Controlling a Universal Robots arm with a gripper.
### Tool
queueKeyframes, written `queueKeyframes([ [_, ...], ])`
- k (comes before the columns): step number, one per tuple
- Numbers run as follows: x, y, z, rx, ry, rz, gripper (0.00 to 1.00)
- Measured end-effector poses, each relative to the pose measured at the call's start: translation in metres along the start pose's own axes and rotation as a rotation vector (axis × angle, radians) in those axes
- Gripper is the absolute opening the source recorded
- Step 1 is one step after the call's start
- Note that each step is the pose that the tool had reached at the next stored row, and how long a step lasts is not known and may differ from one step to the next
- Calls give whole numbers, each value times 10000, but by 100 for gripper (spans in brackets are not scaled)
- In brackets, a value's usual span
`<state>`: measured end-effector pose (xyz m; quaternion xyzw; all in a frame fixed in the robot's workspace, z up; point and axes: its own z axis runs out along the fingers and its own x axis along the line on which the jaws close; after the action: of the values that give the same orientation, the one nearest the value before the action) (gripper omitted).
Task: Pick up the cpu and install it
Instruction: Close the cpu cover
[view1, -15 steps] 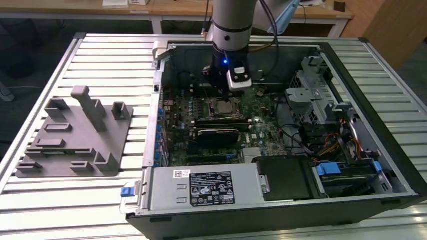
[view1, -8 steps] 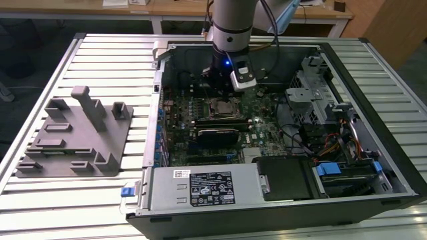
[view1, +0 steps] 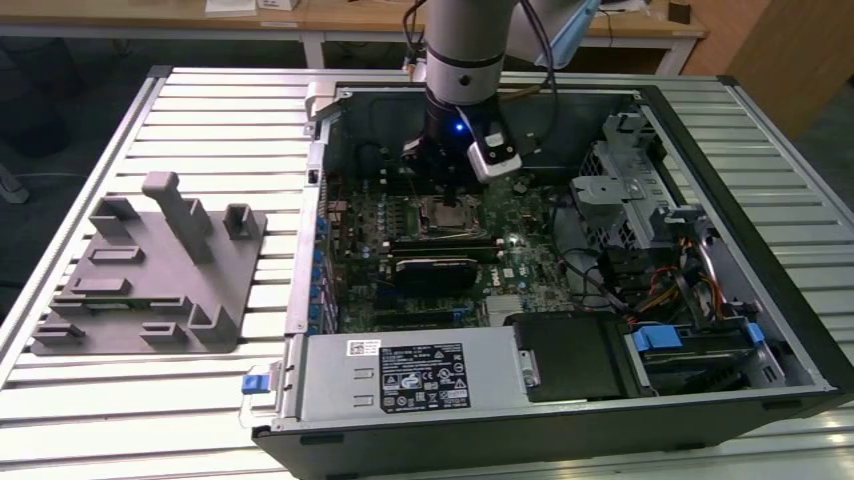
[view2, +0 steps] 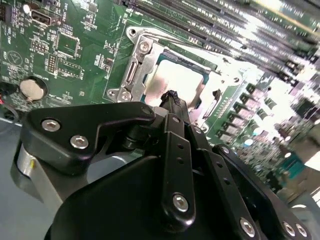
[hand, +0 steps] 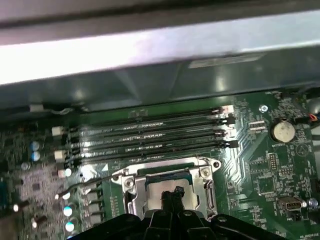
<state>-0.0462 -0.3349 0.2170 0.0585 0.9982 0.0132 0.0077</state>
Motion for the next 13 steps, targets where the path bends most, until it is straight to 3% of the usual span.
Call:
queueKeyframes([
  [2,0,0,5,141,40,-383,11],
  [3,4,-1,7,157,43,-496,11],
  [13,56,-21,40,149,58,-1244,11],
])
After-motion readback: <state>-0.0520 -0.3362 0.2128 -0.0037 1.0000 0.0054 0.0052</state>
